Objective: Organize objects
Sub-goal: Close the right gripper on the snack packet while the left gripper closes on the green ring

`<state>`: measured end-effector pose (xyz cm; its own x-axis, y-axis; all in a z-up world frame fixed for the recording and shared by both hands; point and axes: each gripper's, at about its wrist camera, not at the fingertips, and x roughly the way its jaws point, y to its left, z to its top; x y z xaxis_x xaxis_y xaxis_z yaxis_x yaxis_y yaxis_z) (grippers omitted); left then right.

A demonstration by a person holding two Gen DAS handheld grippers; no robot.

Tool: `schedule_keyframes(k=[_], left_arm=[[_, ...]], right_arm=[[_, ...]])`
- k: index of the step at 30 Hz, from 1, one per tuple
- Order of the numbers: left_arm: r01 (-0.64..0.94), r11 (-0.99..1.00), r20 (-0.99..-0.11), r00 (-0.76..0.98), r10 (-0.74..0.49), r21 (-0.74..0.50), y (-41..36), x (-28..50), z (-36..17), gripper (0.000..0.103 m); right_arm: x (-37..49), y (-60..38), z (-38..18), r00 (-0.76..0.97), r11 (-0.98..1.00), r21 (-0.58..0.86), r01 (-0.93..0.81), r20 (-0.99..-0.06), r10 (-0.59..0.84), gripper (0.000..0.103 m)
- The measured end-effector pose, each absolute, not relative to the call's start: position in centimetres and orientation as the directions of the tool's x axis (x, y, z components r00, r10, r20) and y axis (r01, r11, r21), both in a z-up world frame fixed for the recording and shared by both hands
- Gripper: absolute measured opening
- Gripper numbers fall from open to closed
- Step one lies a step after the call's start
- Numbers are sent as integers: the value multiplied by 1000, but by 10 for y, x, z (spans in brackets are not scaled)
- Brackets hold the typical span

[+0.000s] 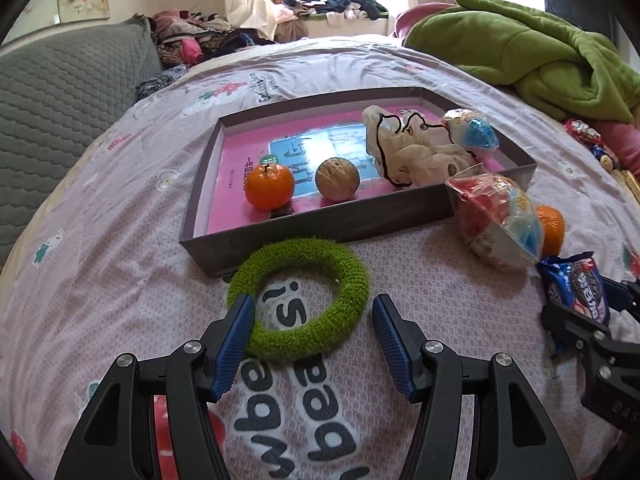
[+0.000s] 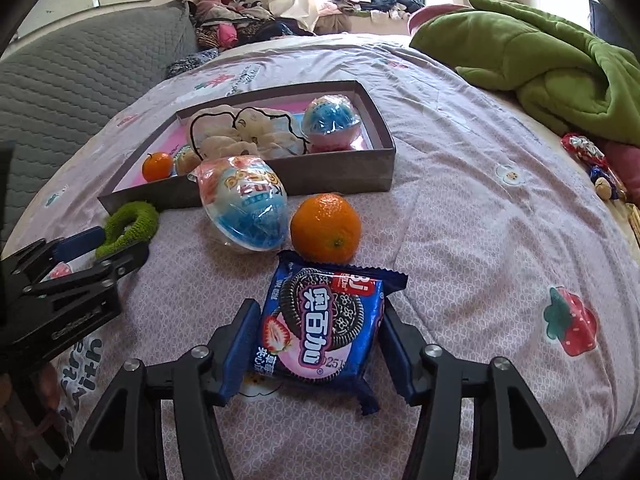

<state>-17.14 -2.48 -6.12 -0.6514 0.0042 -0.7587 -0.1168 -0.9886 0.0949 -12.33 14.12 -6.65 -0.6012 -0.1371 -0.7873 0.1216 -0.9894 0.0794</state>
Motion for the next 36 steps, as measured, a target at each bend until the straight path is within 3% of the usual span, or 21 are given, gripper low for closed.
schedule_keyframes(k=[3,8,13,36], left_arm=[[-114,-991,-765,-643,17,74,-24,-175,-63,61],[-129,-991,-780,-622,64,21,-25,-178,-67,33],[-152,-988,-787,-612,84,12,-22,-175,-67,14],[-177,-979,-726,-661,192,-98,-45,-128,-14,12]], right_arm=[[-122,143,-67,-603,-988,88,130,-783,-150,56],[-122,145,-66,-602,-984,103,144,-780,-169,54],[-119,145,-65,-604,-983,92,160,-778,-172,52],[-97,140,-38,-642,-959,135,248,-719,-267,52]])
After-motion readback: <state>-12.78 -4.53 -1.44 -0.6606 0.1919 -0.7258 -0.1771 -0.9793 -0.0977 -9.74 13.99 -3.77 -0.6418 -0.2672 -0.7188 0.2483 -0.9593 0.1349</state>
